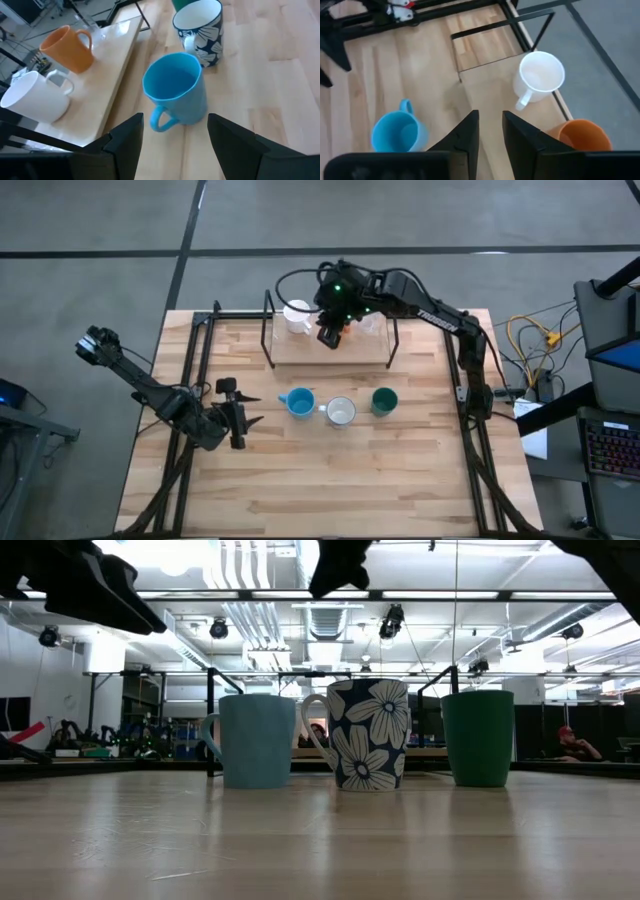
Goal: Stack small to large cups/mugs on shelf
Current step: Put the blue mug on the shelf
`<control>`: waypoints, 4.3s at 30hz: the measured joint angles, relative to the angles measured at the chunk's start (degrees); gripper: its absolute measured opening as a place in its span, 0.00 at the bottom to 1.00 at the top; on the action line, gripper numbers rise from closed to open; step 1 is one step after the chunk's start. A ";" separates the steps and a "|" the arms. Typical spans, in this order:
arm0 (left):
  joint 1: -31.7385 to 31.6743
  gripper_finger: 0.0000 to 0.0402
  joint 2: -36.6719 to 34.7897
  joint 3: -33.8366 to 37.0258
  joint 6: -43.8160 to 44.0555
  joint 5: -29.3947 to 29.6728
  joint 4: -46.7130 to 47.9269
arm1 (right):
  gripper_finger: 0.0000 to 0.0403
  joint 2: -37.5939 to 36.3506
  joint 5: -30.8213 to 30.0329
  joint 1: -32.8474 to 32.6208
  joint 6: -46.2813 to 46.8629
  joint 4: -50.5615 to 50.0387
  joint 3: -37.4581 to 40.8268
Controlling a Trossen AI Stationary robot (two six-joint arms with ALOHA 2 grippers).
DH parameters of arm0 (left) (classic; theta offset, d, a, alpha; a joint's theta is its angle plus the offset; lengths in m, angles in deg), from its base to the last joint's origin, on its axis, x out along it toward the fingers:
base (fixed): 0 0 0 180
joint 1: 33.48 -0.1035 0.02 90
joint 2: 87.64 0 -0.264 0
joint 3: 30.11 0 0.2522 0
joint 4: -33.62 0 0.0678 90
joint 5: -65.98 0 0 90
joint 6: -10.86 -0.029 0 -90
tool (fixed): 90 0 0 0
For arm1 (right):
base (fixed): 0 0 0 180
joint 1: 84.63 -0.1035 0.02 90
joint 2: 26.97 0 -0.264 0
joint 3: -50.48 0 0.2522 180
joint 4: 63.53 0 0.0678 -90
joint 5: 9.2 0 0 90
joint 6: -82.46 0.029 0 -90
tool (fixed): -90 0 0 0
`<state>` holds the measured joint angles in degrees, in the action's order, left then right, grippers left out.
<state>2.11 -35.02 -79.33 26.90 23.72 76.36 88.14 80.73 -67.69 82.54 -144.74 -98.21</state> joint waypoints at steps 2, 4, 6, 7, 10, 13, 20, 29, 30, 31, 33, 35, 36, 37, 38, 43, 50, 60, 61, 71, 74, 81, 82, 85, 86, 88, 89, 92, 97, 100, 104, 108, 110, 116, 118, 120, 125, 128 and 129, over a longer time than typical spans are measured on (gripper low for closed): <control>0.00 0.52 0.00 0.00 -0.24 0.37 0.00 | 0.20 0.00 0.01 -0.63 -0.50 -0.57 0.00; 0.00 0.52 0.00 0.00 -0.44 0.83 0.02 | 0.20 0.00 -0.01 -1.13 -0.56 -0.91 -0.02; 0.00 0.52 0.00 0.00 -0.48 1.37 0.03 | 0.21 0.00 0.00 -1.43 -0.57 -1.13 -0.02; 0.00 0.52 0.00 0.00 -0.50 1.91 0.06 | 0.21 0.00 0.00 -1.49 -0.57 -1.28 -0.02; 0.00 0.52 -0.04 0.00 -2.24 2.44 0.06 | 0.20 0.00 -0.01 -1.70 -0.57 -1.44 -0.04; 0.00 0.52 -0.04 0.00 -4.58 2.57 0.02 | 0.19 0.00 -0.01 -1.97 -0.14 -2.08 -0.04; 0.00 0.52 -0.04 0.00 -13.31 2.88 0.00 | 0.19 0.04 0.07 -3.79 -0.30 -6.88 -0.04; 0.00 0.52 2.08 0.22 -15.30 5.29 0.31 | 0.26 0.09 0.21 -10.60 -5.49 -13.36 0.53; 0.00 0.52 2.54 0.22 -16.11 5.29 0.11 | 0.28 0.09 0.21 -11.54 -5.06 -14.06 0.81; 0.00 0.52 3.08 0.22 -16.37 5.27 -0.05 | 0.29 0.09 0.20 -12.42 -4.58 -14.57 1.13; 0.00 0.52 4.31 0.24 -16.38 5.26 -0.71 | 0.32 0.09 -0.01 -14.16 -3.49 -15.14 2.27; 0.00 0.52 5.66 0.22 -16.42 5.23 -2.40 | 0.36 0.09 -0.01 -15.90 -2.26 -15.48 3.96; 0.00 0.52 6.20 0.21 -16.46 5.06 -2.85 | 0.37 0.09 -0.01 -16.74 -1.76 -15.79 4.92; 0.00 0.52 6.70 0.00 -16.48 4.85 -3.06 | 0.39 0.09 -0.03 -17.64 -1.38 -16.26 6.02; 0.00 0.52 7.13 -0.42 -16.46 4.69 -3.19 | 0.41 0.09 -0.03 -18.48 -1.09 -16.54 7.34; 0.00 0.52 8.92 -2.49 -16.43 4.51 -3.36 | 0.48 0.12 -0.03 -22.74 0.75 -16.36 14.43; -0.17 0.52 11.00 -4.55 -16.04 -2.61 -5.75 | 0.50 0.20 -0.04 -29.17 2.53 -16.79 23.17; -3.86 0.52 17.94 -8.79 -14.56 -13.19 -5.54 | 0.50 -0.34 0.40 -40.24 7.87 -16.81 25.57; -4.76 0.52 18.86 -9.96 -15.76 -14.76 -4.39 | 0.50 -0.35 0.41 -41.40 8.88 -16.81 25.37; -15.07 0.52 28.76 -31.22 -23.15 -32.75 27.09 | 0.50 -0.35 0.07 -50.42 12.62 -12.46 25.84; -19.14 0.51 30.26 -35.76 -30.16 -43.86 27.57 | 0.50 -0.37 -0.27 -51.60 13.48 -11.48 26.31; -29.01 0.43 31.36 -39.36 -34.22 -48.79 28.95 | 0.50 -0.42 -2.05 -53.15 15.04 -9.36 27.03; -30.05 0.42 31.38 -39.19 -34.42 -48.92 28.66 | 0.50 -0.42 -2.11 -53.36 15.13 -9.26 27.23; -32.58 0.39 32.03 -39.15 -34.44 -49.25 28.63 | 0.50 -0.42 -2.11 -54.09 15.53 -8.25 28.20; -33.27 0.39 32.48 -39.15 -34.45 -49.26 28.61 | 0.50 -0.42 -2.09 -54.30 15.69 -8.25 28.62; -34.41 0.39 33.37 -39.10 -34.47 -49.27 28.61 | 0.50 -0.42 -1.99 -54.73 16.42 -8.25 29.43; -34.83 0.39 33.96 -39.10 -34.49 -49.34 28.59 | 0.50 -0.42 -1.98 -54.86 16.66 -8.25 29.74; -35.53 0.39 36.34 -39.10 -36.01 -49.99 28.61 | 0.50 -0.42 -1.96 -55.28 17.85 -8.27 30.22; -35.91 0.39 41.33 -39.13 -37.98 -50.67 28.66 | 0.50 -0.42 -1.98 -55.70 19.03 -8.07 30.25; -35.91 0.39 44.17 -39.90 -38.04 -50.68 29.25 | 0.50 -0.42 -1.99 -55.97 19.03 -8.01 30.25; -35.91 0.39 46.44 -40.37 -40.68 -50.70 29.35 | 0.50 -0.42 -1.99 -56.09 19.81 -7.74 30.25; -35.91 0.32 48.39 -40.18 -44.65 -48.33 29.49 | 0.50 -0.42 -2.00 -56.09 20.73 -7.53 30.25; -35.87 0.19 48.83 -39.87 -47.17 -45.80 29.80 | 0.50 -0.42 -2.00 -56.09 20.95 -7.49 30.25; -36.09 0.02 48.07 -40.46 -48.94 -43.83 30.64 | 0.50 -0.42 -2.02 -56.20 20.93 -7.23 30.25; -36.00 0.01 46.21 -40.92 -48.62 -43.40 30.83 | 0.50 -0.42 -2.06 -56.20 20.72 -7.23 30.25; -35.98 0.01 43.63 -41.77 -49.25 -43.11 31.37 | 0.50 -0.42 -2.11 -56.27 20.50 -7.15 30.25; -36.83 0.01 36.32 -43.13 -49.47 -42.66 31.72 | 0.50 -0.42 -2.61 -56.44 20.45 -7.26 30.36; -38.30 0.01 31.79 -43.85 -49.47 -42.64 31.63 | 0.50 -0.42 -2.91 -56.81 20.43 -7.22 30.44; -38.86 0.01 30.56 -43.85 -49.47 -42.55 31.87 | 0.50 -0.42 -2.97 -56.88 20.41 -7.24 30.49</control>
<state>-36.75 -4.46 -123.18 -22.57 -18.84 108.23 87.73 77.76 -124.57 102.95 -151.98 -67.72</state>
